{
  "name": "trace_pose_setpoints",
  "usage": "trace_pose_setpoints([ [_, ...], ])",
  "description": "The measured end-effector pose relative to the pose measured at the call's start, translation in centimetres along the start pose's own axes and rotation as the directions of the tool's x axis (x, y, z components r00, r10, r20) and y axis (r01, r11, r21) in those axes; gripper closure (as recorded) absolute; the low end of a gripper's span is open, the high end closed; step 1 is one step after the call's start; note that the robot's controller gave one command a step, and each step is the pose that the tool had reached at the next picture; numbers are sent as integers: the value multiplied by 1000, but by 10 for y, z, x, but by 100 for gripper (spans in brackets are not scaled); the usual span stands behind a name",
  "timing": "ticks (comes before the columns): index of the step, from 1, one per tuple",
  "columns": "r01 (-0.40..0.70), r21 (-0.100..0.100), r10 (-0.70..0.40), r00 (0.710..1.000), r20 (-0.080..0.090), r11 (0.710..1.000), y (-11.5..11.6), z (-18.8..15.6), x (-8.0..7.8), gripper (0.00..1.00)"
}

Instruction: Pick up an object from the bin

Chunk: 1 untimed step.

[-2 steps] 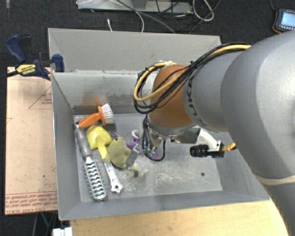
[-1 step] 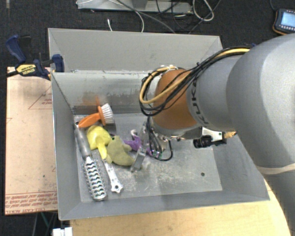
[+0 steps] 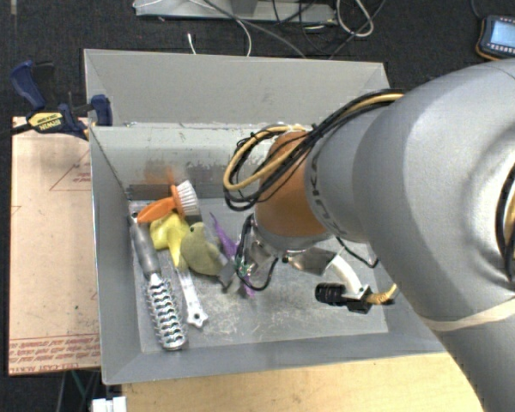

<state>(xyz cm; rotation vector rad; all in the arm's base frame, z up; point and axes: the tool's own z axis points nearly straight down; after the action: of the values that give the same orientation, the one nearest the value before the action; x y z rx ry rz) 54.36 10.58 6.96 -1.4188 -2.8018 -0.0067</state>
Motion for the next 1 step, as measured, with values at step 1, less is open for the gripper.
trace_pose_setpoints([
  [1,0,0,0,1000,0,1000,0,0,0,100],
])
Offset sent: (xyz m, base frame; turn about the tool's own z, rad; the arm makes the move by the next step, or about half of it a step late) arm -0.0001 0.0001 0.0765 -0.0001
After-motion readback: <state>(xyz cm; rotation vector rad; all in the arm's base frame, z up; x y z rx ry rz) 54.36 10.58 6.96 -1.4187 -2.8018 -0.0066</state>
